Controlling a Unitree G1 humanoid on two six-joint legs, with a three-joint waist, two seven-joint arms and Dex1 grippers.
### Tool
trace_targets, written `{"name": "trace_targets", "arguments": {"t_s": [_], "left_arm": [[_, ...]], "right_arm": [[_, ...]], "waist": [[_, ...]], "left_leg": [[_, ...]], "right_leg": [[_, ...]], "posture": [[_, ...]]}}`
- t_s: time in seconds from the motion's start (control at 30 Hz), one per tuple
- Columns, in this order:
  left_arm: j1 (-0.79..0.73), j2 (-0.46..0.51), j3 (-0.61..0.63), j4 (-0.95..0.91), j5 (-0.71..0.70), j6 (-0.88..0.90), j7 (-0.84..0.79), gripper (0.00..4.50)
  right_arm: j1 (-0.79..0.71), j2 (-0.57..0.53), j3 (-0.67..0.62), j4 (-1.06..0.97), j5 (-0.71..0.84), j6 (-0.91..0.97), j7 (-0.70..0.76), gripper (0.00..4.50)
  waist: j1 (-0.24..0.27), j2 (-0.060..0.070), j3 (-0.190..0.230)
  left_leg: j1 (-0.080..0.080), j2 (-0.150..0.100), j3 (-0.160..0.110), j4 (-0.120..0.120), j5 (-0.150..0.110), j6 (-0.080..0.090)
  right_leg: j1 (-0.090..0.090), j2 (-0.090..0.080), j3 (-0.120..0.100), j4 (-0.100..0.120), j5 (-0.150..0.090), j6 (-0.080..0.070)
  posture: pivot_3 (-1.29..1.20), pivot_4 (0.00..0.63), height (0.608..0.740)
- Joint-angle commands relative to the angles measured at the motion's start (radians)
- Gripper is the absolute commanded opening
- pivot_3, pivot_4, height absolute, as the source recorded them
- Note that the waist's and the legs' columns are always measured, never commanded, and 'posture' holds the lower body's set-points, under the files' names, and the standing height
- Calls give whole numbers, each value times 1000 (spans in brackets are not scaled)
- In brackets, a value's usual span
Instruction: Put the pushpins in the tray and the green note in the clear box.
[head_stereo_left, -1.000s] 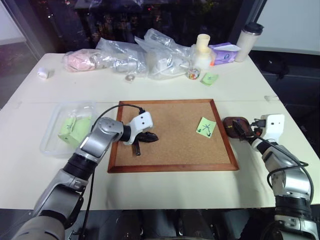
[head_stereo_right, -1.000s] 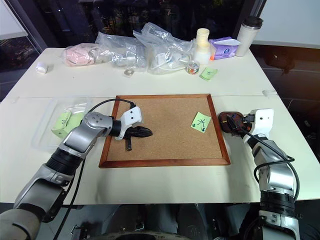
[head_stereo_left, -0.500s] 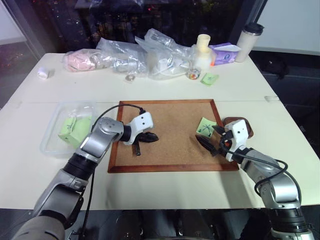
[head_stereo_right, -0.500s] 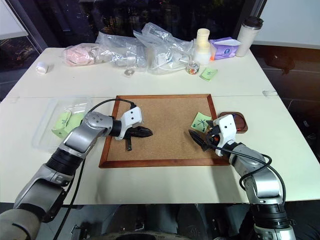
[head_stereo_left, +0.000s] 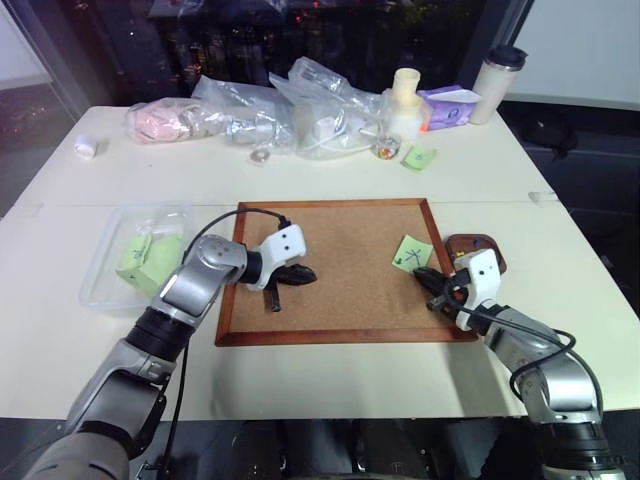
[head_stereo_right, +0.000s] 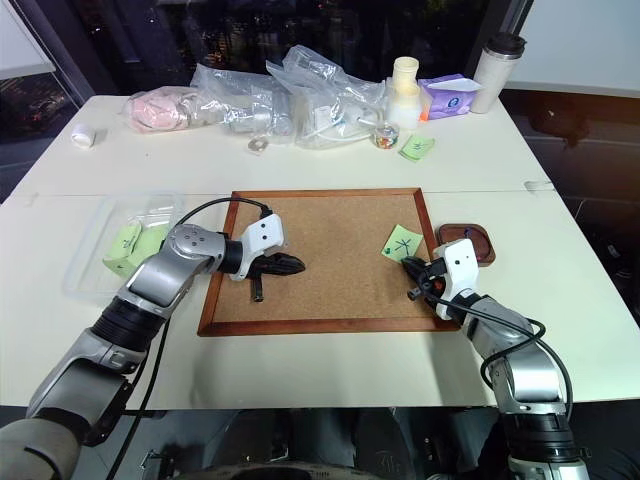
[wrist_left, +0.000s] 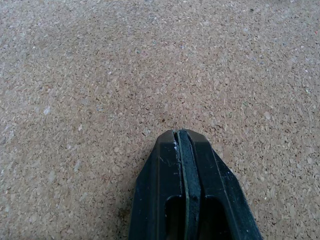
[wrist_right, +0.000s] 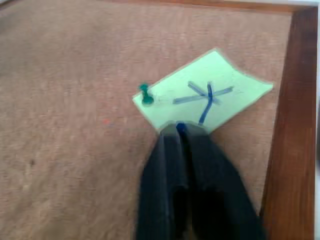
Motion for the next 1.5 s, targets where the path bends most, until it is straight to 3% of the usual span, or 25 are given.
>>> {"name": "trace_targets", "arguments": {"t_s": [0.03,0.37,0.7,0.87,1.13,1.27,1.47,1.5], "left_arm": [[30,2,-44,37,34,16,-3,0],[32,31,-77,49,79,8,-13,0],[33,23,-80,60,88,-4,-12,0],[34,17,-78,62,85,-9,-12,0],[35,13,-77,61,84,-13,-11,0],[39,16,-74,55,82,-11,-11,0],[45,18,-72,46,80,-3,-9,0],[45,17,-72,46,80,-3,-8,0]], "right_arm": [[-8,10,0,-20,10,-13,14,38],[-35,48,-110,-78,76,-51,-21,38],[-13,38,-130,-113,95,-23,-32,38],[-82,22,-190,40,-5,-90,-157,38],[-142,-30,-178,257,-86,-133,-158,38],[-156,-33,-180,295,-92,-151,-146,1362],[-156,-32,-195,293,-91,-163,-156,4457],[-153,-31,-200,287,-89,-164,-159,4489]], "waist": [[0,0,0],[-1,0,0],[-1,0,-1],[-1,0,-1],[-1,0,-1],[-1,0,-1],[-2,0,-1],[-2,0,-1]], "left_leg": [[0,0,0,0,0,0],[0,0,0,0,0,0],[0,0,0,0,0,0],[0,0,0,0,0,1],[0,0,1,-1,0,0],[0,0,0,-1,0,0],[0,0,1,-1,0,0],[0,0,1,-1,0,0]], "right_leg": [[0,0,0,0,0,0],[0,0,0,0,0,0],[0,0,0,0,0,0],[0,0,0,0,0,0],[0,0,0,-1,0,0],[0,0,0,-1,0,0],[0,0,0,-1,0,0],[0,0,0,-1,0,0]], "posture": [[0,150,734],[0,150,734],[0,150,734],[0,150,734],[0,150,734],[0,150,734],[0,150,734],[0,150,734]]}}
